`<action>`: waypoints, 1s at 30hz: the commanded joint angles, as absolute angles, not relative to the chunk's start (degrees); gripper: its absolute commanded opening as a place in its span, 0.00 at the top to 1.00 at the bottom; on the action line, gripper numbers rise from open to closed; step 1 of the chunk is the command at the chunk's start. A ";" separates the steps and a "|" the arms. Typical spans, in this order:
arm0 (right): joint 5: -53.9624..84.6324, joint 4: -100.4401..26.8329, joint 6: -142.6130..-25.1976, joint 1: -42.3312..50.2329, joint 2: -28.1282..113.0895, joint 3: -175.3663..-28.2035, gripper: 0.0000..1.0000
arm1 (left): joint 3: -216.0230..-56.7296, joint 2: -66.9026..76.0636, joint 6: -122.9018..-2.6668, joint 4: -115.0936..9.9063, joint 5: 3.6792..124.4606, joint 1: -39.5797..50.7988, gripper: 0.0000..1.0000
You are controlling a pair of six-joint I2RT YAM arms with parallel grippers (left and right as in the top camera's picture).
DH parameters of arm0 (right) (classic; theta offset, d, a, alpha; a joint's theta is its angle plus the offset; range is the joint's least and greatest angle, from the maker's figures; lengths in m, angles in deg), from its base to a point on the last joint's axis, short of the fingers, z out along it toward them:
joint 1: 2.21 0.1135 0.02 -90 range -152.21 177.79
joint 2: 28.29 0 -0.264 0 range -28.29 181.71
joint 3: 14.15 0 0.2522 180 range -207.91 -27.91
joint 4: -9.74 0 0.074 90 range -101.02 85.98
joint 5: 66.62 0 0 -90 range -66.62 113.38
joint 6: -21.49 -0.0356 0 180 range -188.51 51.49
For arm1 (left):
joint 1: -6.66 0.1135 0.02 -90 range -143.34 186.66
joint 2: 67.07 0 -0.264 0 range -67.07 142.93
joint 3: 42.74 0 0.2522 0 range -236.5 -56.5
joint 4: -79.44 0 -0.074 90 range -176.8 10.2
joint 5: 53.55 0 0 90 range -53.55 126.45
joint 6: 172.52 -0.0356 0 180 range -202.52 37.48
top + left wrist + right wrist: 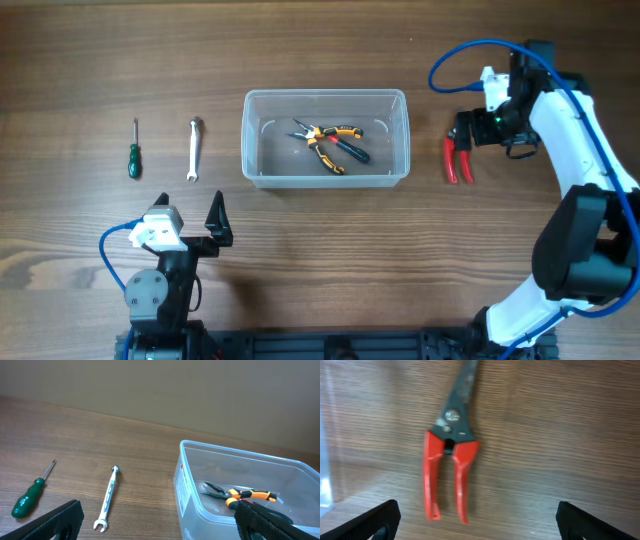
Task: Pack container
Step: 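Move the right gripper over the red-handled pruning shears, then lower the right gripper onto the pruning shears pivot and close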
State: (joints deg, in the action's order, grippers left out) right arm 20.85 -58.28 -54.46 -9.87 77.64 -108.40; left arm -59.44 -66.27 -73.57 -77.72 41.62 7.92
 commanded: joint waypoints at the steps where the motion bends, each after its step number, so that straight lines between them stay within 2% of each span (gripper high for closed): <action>1: 20.07 -57.91 -47.12 -12.45 78.49 -108.20 0.01 | -59.07 -66.66 -72.83 -77.74 41.49 8.33 0.00; 9: 19.52 -56.25 -43.05 -12.52 80.13 -108.20 0.02 | -59.07 -66.66 -72.83 -77.76 41.49 8.33 0.00; 15: 19.48 -56.73 -44.83 -12.52 83.45 -108.18 0.03 | -59.07 -66.68 -72.83 -77.76 41.49 8.33 0.00; 20: 19.48 -55.70 -46.46 -12.54 84.76 -108.18 0.00 | -59.07 -66.66 -72.83 -77.74 41.49 8.33 0.00; 30: 19.04 -55.83 -48.98 -12.52 87.39 -108.13 0.00 | -59.07 -66.68 -72.83 -77.74 41.49 8.33 0.00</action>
